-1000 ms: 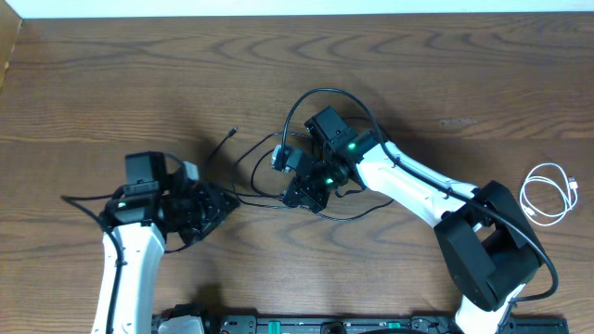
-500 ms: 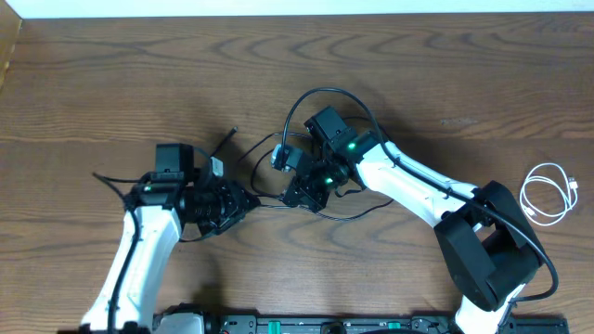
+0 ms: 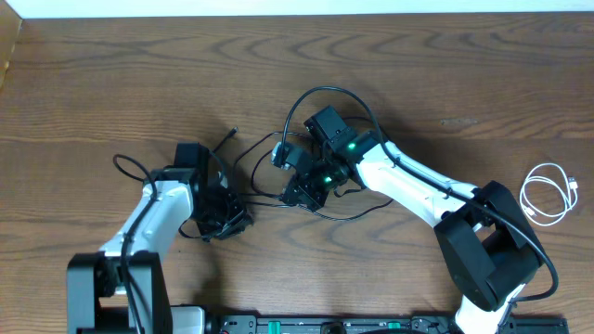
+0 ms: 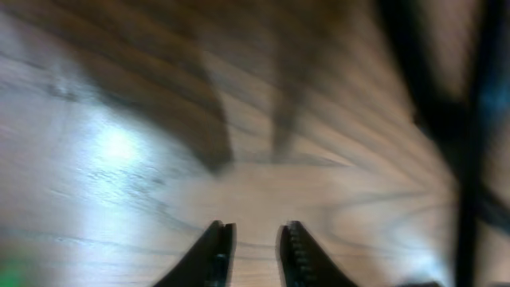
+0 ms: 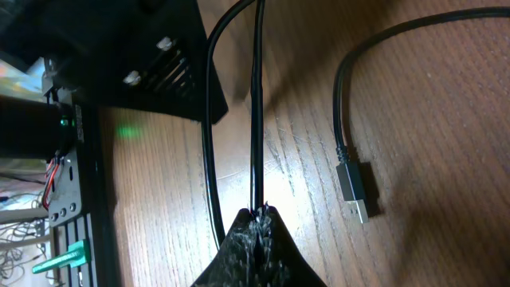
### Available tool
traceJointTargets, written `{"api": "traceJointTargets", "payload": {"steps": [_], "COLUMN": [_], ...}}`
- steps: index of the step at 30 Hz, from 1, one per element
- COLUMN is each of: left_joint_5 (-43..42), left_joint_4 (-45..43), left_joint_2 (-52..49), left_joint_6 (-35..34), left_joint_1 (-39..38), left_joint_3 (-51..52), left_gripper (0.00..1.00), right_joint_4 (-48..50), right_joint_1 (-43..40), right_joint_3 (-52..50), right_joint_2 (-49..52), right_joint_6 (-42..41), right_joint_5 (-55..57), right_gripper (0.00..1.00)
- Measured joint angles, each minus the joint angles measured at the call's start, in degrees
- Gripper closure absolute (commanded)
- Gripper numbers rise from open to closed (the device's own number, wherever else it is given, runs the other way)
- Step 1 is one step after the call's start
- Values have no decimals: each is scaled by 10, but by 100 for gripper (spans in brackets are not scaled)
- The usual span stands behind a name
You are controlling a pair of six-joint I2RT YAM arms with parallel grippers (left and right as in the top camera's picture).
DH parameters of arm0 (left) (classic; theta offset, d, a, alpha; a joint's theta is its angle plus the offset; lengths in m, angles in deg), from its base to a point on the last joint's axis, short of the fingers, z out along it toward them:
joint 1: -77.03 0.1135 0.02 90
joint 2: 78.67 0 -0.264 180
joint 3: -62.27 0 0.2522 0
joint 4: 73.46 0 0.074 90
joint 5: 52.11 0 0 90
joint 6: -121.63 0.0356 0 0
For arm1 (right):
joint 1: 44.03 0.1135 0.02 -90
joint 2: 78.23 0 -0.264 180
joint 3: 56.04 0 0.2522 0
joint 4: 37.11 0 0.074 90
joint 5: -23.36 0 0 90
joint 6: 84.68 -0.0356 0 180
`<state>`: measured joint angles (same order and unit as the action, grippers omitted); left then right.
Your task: Untangle cables
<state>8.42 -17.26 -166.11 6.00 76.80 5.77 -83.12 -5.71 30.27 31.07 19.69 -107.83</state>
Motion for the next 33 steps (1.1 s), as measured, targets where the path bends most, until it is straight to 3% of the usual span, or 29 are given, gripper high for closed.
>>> {"api": "traceJointTargets", "payload": {"steps": [3,7,13,20,33], "left_joint_5": [3,-51,-97,-101,-76], "left_joint_4": [8,11,26,-7,-56], "left_joint_2": [-11,3,88,139,70], "left_joint_6": [16,54,75,40,-5], "left_joint_1": [0,0,0,0,-33], "left_joint_3": [1,1,1,2,2], "left_gripper": [81,81,75,56,56], "right_joint_4": [0,1,1,1,1], "right_joint_1": [0,0,0,0,0], "right_joint_3": [0,0,0,0,0], "right_joint_2": [0,0,0,0,0], "right_joint_6": [-4,-5,-6,-6,-8], "right_joint_5": [0,0,0,0,0], "right_gripper": [99,99,99,99,99]}}
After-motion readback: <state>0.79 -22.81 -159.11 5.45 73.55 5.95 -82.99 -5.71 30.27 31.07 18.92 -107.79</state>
